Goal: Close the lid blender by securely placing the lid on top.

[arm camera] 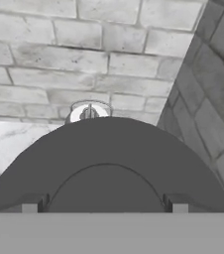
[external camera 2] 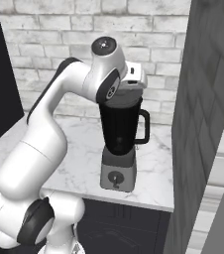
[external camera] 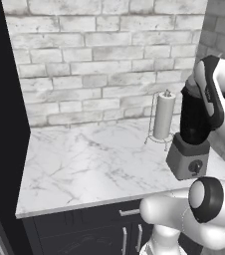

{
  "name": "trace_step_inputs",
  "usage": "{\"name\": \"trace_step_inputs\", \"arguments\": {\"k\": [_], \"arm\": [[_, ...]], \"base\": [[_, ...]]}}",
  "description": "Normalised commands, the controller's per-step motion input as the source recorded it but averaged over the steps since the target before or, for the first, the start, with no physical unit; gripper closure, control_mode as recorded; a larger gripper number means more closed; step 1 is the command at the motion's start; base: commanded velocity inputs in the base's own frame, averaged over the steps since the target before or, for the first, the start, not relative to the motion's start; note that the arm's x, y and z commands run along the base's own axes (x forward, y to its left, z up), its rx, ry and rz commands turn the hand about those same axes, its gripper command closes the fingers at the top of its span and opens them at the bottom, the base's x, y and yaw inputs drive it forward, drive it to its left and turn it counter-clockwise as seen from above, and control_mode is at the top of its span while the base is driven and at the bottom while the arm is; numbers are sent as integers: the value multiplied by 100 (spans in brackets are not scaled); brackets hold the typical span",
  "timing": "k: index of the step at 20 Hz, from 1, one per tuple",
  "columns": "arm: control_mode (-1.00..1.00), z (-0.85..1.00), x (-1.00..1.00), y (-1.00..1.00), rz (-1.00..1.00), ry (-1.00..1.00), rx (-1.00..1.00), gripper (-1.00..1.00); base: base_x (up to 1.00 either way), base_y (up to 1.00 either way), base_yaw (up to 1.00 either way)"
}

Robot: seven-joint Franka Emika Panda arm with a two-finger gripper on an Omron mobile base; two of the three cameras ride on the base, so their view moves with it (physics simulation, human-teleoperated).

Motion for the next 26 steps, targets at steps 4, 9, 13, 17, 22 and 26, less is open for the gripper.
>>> {"name": "trace_step_inputs", "arguments": {"k": [4, 9, 13, 17, 22, 26], "arm": [[-100, -20, 0, 0, 0, 12, 4, 100], [-100, 2, 0, 0, 0, 7, 8, 100], [-100, 13, 0, 0, 0, 2, 8, 100], [-100, 14, 0, 0, 0, 1, 5, 100], [-100, -17, -1, 0, 0, 0, 0, 100], [-100, -55, -1, 1, 0, -3, 0, 100]], "base": [[0, 0, 0], [0, 0, 0], [0, 0, 0], [0, 0, 0], [0, 0, 0], [0, 0, 0]]}}
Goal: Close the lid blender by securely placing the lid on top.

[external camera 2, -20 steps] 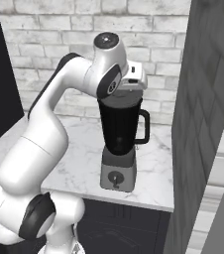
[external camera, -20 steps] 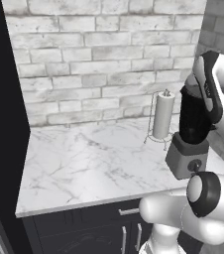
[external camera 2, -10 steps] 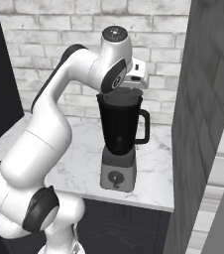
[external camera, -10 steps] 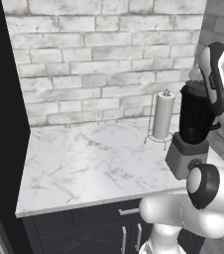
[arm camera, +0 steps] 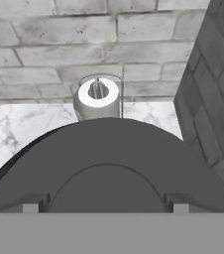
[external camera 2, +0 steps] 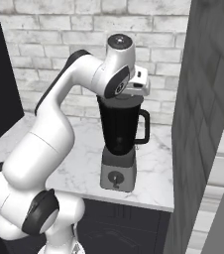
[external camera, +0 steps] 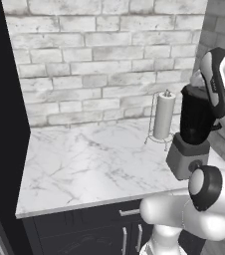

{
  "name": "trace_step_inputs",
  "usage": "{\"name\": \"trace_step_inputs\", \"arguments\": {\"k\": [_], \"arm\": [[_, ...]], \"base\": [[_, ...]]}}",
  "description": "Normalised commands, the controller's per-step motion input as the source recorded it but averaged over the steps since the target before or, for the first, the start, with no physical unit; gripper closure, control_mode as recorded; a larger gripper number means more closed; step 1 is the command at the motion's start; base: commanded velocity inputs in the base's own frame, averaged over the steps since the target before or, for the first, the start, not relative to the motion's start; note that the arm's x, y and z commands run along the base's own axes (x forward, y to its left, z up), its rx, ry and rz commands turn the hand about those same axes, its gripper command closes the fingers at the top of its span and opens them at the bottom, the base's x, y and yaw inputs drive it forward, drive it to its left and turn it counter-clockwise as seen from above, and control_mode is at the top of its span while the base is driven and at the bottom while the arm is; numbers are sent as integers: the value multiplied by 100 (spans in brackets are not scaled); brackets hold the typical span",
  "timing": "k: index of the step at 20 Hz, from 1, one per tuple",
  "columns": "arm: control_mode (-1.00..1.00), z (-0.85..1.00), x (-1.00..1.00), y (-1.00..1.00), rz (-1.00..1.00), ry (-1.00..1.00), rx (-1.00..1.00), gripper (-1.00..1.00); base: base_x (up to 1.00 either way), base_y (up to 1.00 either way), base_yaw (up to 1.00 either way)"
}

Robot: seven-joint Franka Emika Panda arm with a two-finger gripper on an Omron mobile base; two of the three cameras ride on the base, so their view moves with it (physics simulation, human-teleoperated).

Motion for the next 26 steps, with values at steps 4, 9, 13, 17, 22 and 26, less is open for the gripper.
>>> {"name": "trace_step_inputs", "arguments": {"k": [4, 9, 13, 17, 22, 26], "arm": [[-100, -56, 0, 4, 0, 0, 0, 100], [-100, -52, -13, 4, 0, 0, 0, 100], [-100, -32, -13, 10, 0, -1, 0, -100], [-100, -1, 0, 0, 0, -4, 0, -100], [-100, 0, -2, 0, 0, -6, 0, -100], [-100, 17, -9, 2, 0, -10, 0, -100]], "base": [[0, 0, 0], [0, 0, 0], [0, 0, 0], [0, 0, 0], [0, 0, 0], [0, 0, 0]]}}
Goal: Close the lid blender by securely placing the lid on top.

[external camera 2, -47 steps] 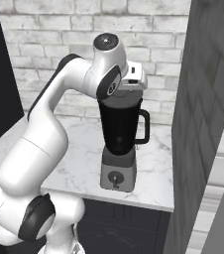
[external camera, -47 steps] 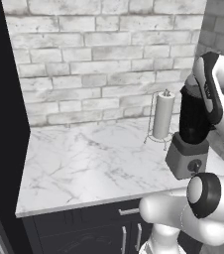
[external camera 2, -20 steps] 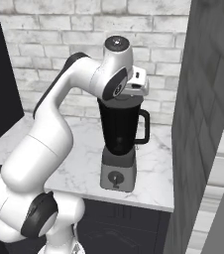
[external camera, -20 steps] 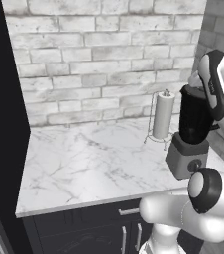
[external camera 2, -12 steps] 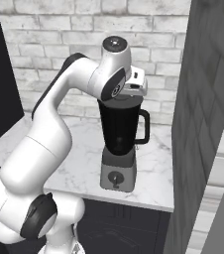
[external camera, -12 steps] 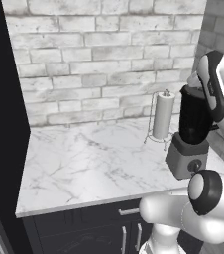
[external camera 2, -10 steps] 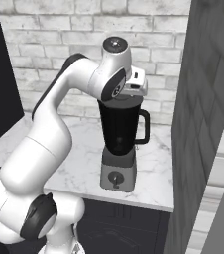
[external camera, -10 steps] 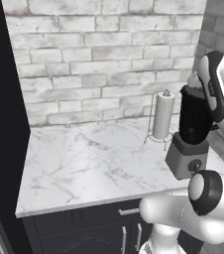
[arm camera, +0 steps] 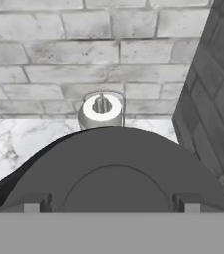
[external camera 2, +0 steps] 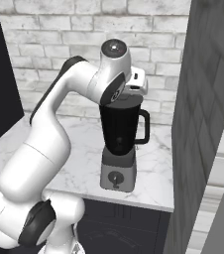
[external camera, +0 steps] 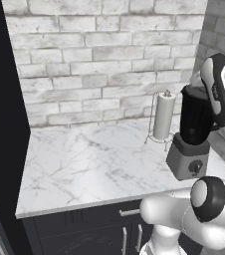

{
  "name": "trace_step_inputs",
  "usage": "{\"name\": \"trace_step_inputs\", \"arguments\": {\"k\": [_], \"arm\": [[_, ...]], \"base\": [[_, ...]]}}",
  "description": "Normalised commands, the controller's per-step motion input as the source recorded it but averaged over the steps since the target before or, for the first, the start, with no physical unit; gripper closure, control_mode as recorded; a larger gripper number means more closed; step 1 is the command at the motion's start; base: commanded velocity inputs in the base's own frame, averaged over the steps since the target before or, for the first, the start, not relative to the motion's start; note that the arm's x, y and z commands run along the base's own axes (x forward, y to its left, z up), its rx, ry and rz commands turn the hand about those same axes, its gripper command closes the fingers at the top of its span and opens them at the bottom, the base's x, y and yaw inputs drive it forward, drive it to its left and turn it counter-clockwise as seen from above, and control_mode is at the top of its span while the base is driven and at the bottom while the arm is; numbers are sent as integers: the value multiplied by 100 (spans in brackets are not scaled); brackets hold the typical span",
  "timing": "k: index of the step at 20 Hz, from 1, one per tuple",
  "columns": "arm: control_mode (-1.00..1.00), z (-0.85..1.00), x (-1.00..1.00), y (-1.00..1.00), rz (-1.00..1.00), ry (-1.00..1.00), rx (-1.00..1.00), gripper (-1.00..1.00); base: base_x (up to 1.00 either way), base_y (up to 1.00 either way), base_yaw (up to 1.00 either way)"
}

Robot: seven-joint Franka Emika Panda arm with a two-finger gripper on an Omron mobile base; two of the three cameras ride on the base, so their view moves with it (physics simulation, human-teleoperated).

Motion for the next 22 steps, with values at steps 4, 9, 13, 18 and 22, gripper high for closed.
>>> {"name": "trace_step_inputs", "arguments": {"k": [4, 9, 13, 18, 22], "arm": [[-100, 38, -17, 4, 0, -11, 0, -100], [-100, 24, -46, 23, 0, -8, 0, -100], [-100, 5, -84, 46, 0, -2, 0, -100], [-100, 0, -95, 63, 0, 0, 0, -100], [-100, 1, -92, 69, 0, 0, 0, -100]], "base": [[0, 0, 0], [0, 0, 0], [0, 0, 0], [0, 0, 0], [0, 0, 0]]}}
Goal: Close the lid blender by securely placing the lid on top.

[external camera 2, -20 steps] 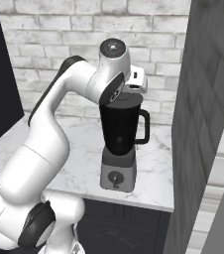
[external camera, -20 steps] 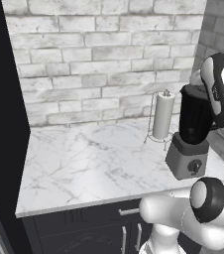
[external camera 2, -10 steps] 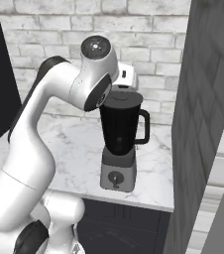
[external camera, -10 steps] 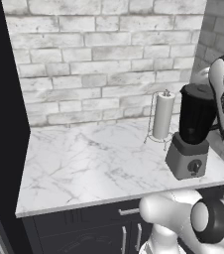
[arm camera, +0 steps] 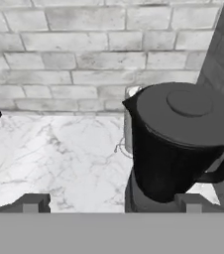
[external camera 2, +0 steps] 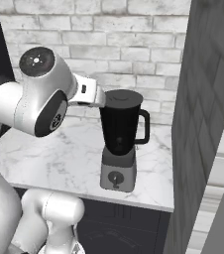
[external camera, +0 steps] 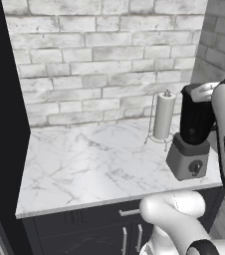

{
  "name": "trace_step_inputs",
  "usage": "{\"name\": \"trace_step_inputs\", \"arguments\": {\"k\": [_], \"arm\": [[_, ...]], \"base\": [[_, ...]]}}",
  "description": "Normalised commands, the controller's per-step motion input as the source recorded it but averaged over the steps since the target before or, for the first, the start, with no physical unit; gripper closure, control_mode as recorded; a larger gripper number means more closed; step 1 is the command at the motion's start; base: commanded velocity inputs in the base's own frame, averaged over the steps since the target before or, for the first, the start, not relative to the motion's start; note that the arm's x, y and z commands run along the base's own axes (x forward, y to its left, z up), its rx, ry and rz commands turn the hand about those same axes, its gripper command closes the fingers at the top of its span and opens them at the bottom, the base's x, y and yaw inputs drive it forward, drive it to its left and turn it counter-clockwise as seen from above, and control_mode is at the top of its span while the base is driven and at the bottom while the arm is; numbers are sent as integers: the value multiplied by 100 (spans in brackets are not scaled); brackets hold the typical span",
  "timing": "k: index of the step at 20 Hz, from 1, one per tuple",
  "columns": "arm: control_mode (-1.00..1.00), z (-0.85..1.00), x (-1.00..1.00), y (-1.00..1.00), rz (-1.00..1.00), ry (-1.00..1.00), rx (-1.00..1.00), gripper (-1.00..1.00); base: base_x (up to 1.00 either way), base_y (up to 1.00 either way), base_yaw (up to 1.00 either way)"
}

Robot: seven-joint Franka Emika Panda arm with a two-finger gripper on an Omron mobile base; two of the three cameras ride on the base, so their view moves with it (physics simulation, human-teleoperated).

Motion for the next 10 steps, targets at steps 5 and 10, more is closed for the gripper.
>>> {"name": "trace_step_inputs", "arguments": {"k": [5, 10], "arm": [[-100, 0, -80, 85, 0, 0, -1, -100], [-100, 0, -21, 45, 0, 0, -3, -100]], "base": [[0, 0, 0], [0, 0, 0]]}}
